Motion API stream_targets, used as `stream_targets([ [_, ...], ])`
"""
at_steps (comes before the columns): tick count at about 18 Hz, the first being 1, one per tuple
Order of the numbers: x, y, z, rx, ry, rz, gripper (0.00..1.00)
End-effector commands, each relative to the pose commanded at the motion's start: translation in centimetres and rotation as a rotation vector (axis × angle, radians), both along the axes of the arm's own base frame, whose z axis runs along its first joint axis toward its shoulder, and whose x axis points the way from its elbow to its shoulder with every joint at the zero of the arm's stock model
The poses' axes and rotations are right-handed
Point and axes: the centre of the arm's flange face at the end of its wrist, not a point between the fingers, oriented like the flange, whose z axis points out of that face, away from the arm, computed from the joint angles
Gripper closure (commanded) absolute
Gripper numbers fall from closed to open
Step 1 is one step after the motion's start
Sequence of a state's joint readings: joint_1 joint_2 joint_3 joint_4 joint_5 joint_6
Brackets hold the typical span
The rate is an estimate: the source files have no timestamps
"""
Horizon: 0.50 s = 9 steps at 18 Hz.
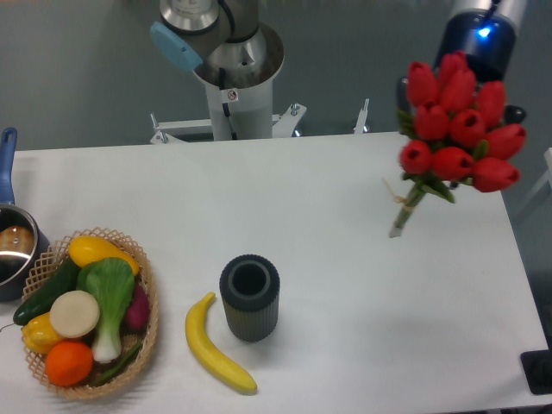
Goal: Pick up the flowers from the vase
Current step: 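Carry the tulip bouquet up and away from the vase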
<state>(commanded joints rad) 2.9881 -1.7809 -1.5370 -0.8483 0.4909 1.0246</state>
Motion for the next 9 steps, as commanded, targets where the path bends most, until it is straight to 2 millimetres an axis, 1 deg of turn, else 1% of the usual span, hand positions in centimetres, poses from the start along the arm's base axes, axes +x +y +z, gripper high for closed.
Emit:
stream_targets([
  [1,-0.5,-0.3,-0.4,-0.001,-0.001,0.002,0.52],
  [3,-0.4,-0.4,-1.1,-0.007,0.004,-0.004,0.53],
  [4,-0.2,-0.4,-2.3,-0.012,-0.002,-0.012,0.53],
  [9,-0.2,-1.1,-2.9,-0.019,-0.003,-0.004,0.52],
])
